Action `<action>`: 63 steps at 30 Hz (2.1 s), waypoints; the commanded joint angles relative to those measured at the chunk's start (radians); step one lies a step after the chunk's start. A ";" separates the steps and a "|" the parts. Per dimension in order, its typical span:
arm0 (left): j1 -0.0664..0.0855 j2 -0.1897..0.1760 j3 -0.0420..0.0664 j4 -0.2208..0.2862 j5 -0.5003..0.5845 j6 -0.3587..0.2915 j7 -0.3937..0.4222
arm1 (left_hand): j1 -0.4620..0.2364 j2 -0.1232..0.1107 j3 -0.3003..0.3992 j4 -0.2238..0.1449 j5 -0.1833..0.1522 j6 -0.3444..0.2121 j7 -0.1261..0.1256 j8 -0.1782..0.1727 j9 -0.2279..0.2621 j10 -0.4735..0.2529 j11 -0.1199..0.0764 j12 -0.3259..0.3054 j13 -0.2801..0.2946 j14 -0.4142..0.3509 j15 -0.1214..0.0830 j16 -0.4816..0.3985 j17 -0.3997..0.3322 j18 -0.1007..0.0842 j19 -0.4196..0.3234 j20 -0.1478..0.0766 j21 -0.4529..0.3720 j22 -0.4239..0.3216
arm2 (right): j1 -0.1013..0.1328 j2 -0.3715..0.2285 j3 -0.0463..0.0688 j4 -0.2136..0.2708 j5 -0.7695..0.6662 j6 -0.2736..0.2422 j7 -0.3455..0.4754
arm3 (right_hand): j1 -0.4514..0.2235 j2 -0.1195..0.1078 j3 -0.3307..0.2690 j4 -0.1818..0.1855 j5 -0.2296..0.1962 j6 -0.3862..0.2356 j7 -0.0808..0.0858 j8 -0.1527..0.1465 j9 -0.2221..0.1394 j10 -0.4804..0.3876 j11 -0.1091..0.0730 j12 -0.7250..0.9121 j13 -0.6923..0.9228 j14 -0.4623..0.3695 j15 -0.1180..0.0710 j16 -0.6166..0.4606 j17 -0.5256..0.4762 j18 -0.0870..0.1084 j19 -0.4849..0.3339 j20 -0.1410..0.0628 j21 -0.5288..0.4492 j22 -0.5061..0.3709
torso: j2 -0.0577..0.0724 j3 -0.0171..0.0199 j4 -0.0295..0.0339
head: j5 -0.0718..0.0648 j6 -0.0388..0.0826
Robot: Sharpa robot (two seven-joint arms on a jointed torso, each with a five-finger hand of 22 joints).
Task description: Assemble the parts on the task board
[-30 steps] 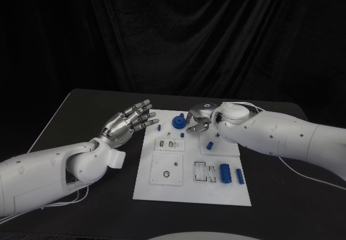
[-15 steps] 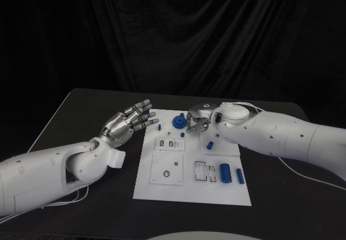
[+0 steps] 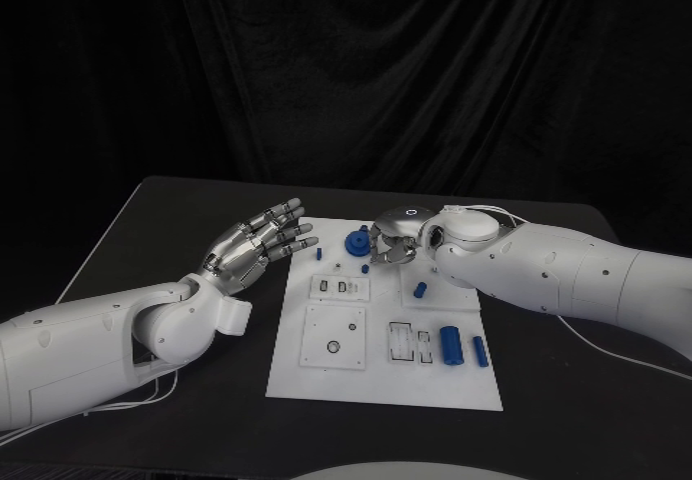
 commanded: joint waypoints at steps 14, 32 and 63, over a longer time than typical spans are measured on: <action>-0.001 0.000 0.001 -0.002 -0.002 0.014 0.004 | -0.013 0.002 0.008 0.000 -0.005 -0.001 0.006 0.004 0.001 -0.004 0.002 0.007 0.000 0.001 0.005 0.008 0.001 -0.010 0.001 0.005 0.005 0.002 | -0.002 -0.022 0.000 0.002 -0.002 -0.131 -0.004 | 0.013 -0.016 0.005 0.007 0.027 -0.179 0.042 -0.096 -0.043 -0.013 0.021 -0.004 0.165 0.053 0.012 -0.015 0.191 0.007 -0.009 0.012 -0.041 0.135 | -0.001 -0.0004 0.0012 | 0.002 0.006; -0.002 0.004 0.001 -0.004 -0.002 0.017 0.001 | -0.013 0.002 0.009 0.000 -0.005 -0.001 0.006 0.004 0.001 -0.004 0.002 0.007 0.000 0.001 0.006 0.008 0.001 -0.010 0.001 0.005 0.005 0.002 | -0.003 -0.024 0.000 -0.001 -0.002 -0.136 -0.011 | -0.010 -0.019 -0.009 0.040 0.000 -0.277 0.047 -0.125 -0.067 -0.047 0.029 -0.021 0.138 0.036 0.020 -0.040 0.171 0.015 -0.028 0.022 -0.089 0.131 | 0.000 0.0006 0.0013 | 0.000 0.003; -0.002 0.012 0.001 -0.009 -0.002 0.019 -0.001 | -0.015 0.002 0.013 0.000 -0.005 -0.002 0.006 0.004 0.001 -0.005 0.002 0.007 0.000 0.000 0.006 0.009 0.001 -0.010 0.001 0.005 0.006 0.002 | -0.009 0.009 0.000 -0.034 -0.002 -0.016 -0.013 | -0.020 -0.010 -0.025 0.069 -0.028 -0.186 0.025 -0.236 -0.251 -0.066 0.012 -0.033 0.123 0.024 0.007 -0.060 0.156 0.019 -0.031 0.011 -0.134 0.133 | 0.000 -0.0005 0.0019 | -0.005 -0.007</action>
